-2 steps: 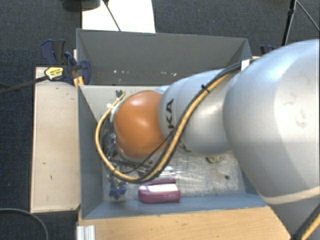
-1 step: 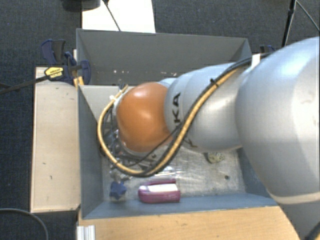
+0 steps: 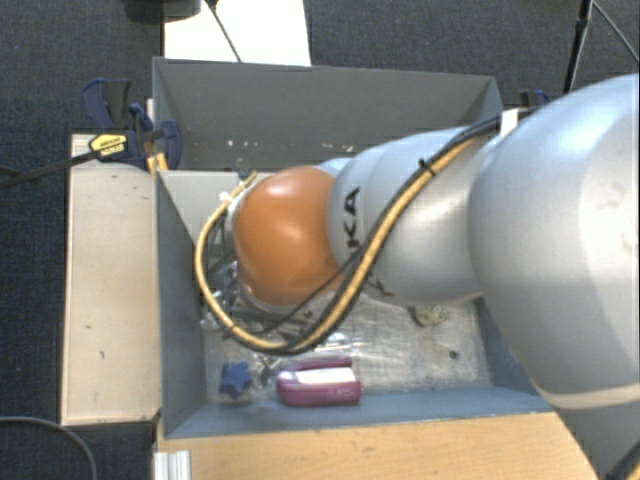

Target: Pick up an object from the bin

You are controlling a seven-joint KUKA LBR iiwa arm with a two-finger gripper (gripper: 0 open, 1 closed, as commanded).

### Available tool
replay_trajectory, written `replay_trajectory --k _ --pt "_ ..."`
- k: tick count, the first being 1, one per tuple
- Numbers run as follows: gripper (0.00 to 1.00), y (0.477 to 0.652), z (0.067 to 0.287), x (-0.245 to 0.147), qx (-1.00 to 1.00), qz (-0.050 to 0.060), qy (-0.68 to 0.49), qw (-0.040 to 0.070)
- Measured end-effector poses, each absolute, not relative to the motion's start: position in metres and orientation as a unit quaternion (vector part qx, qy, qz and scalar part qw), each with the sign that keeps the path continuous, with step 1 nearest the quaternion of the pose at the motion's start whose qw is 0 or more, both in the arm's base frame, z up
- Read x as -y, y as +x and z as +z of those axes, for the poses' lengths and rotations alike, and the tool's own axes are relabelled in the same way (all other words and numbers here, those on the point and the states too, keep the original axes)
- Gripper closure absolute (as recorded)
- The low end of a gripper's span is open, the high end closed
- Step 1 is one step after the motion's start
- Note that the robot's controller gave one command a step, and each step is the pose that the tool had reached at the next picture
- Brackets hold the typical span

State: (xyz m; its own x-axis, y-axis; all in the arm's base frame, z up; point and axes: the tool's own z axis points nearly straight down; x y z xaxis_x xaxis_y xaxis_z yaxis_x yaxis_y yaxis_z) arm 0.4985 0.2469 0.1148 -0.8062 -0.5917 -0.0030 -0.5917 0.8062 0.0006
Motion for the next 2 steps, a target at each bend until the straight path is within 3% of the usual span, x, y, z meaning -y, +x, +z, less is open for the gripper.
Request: replay_trajectory --k 1,2 --pt "0.0 0.487 0.0785 -0.2449 -0.848 0.0 -0.529 0.0" --pt "1.0 0.4872 0.0793 -0.2455 -0.85 0.001 -0.527 0.0"
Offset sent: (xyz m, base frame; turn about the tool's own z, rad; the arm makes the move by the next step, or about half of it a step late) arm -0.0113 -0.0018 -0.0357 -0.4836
